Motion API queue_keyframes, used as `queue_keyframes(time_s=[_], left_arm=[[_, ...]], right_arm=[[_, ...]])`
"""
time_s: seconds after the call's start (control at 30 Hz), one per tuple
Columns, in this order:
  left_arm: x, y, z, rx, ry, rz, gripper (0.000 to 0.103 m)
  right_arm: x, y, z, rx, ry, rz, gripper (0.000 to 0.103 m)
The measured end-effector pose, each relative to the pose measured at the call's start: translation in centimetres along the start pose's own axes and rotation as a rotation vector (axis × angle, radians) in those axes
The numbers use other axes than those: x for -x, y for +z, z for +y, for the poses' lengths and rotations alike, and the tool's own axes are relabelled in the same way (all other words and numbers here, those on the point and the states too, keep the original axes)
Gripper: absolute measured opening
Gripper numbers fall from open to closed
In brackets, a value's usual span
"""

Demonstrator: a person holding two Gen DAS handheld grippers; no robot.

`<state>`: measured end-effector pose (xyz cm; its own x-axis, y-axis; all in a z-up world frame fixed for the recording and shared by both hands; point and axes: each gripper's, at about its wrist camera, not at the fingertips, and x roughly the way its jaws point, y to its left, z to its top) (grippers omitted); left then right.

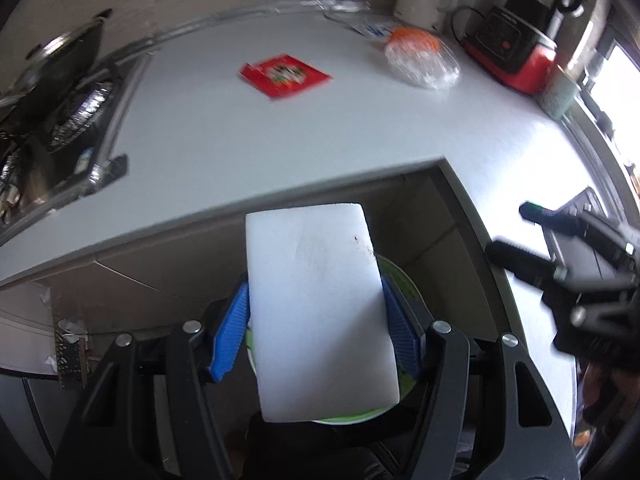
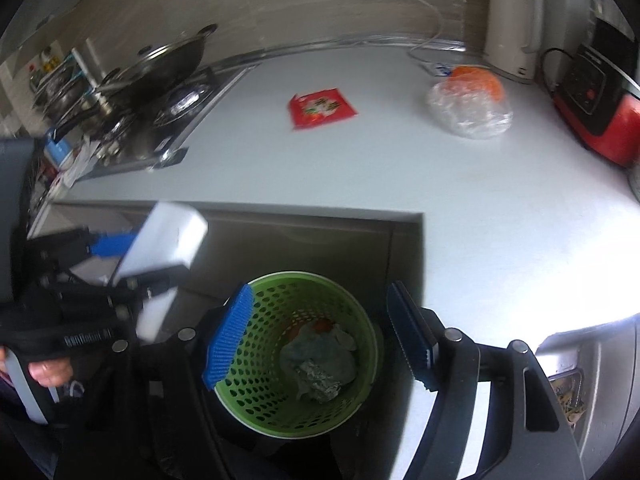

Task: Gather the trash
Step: 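Carry sponge and orange over the green basket and open both grippers, then move both tools to the red wrapper and the plastic bag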

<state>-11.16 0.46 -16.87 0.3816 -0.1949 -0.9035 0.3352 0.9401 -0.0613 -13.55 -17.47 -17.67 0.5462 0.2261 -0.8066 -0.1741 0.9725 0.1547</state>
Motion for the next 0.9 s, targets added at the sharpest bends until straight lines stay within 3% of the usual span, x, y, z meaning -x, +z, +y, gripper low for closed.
queue_keyframes(time_s=[0.13,0.27,0.47,0.9], left_arm=[[-1.6,-0.8,-1.4,-0.032,-0.023,0.060,0.063],[-2.6,-1.3,-2.1,-0.045,-0.023,0.092,0.078],[-2.6,-1.1,-2.2,-0.039,-0.024,0.094,0.086],[-0.6,0.5,-1.5,-0.026,0.012,0.036,0.088]], right_arm=[[0.4,-0.2,-1.2,-0.026,-0.022,-0.003,0.070],[0.6,-0.6,-2.0,-0.045,-0.034,0.001,0.070],[0.6,-1.0,-2.5,-0.055,-0.041,0.010,0.070],[1.5,0.2,-2.5,-0.042,-0.043,-0.032,0.075]])
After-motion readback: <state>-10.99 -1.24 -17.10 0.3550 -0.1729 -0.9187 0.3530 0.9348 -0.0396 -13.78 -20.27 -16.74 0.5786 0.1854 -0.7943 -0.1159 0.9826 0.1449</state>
